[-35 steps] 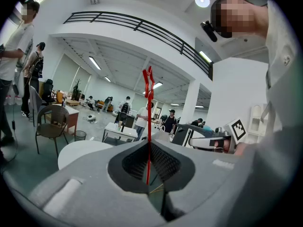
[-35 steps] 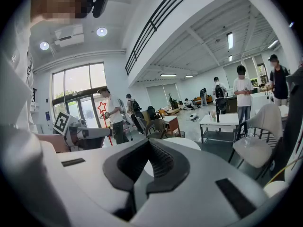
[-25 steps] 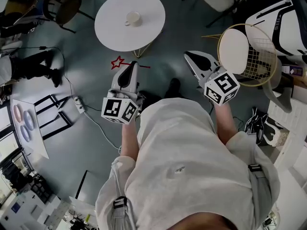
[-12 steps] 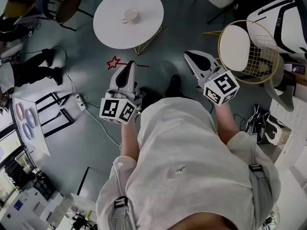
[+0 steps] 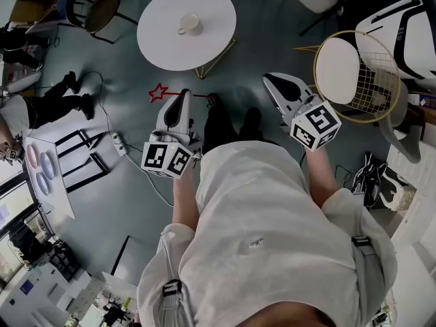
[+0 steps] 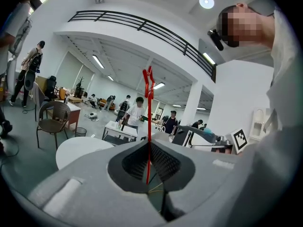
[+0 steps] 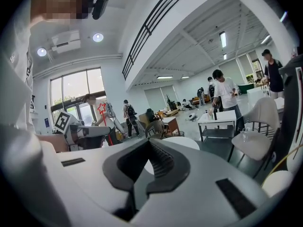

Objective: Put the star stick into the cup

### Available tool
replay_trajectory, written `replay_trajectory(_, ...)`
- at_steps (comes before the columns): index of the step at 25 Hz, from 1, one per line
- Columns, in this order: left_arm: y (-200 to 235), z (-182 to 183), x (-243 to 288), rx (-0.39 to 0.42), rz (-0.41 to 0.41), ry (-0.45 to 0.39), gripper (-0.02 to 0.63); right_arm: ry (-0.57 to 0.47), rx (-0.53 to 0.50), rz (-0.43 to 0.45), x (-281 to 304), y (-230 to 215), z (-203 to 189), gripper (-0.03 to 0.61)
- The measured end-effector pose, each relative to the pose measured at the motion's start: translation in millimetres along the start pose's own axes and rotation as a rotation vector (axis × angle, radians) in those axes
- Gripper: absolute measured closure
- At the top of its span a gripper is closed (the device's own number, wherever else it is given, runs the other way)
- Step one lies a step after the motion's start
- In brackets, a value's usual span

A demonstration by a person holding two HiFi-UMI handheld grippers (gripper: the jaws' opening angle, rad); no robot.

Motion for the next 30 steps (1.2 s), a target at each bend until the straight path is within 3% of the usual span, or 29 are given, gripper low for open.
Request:
replay_trajectory(12, 44.8, 10.2, 51.8, -0.043, -0.074, 0.044, 0.598, 0.014, 0.042, -0.091, 34.0, -20.5, 7.2, 0.571)
replay_trajectory(16, 70.5, 24.0, 79.5, -0.081, -0.111, 0.031, 0.598, 0.026, 0.020, -0.108, 65.8, -29.7, 24.2, 0.571)
replay_trajectory(30, 169.2, 75.4, 140.6, -0.087, -0.176, 0.032, 0.598, 0.028, 0.013, -0.169, 174.9, -47.9, 70.9, 0.571)
Point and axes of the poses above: the fingertips, and each gripper's own axes: x forward along the fingers, y to its left, z out of its top, the point moved 1 cm from there along -x, backward along the fingers, and after that the axes turned 1 degree about -x, right-handed, at the moved point
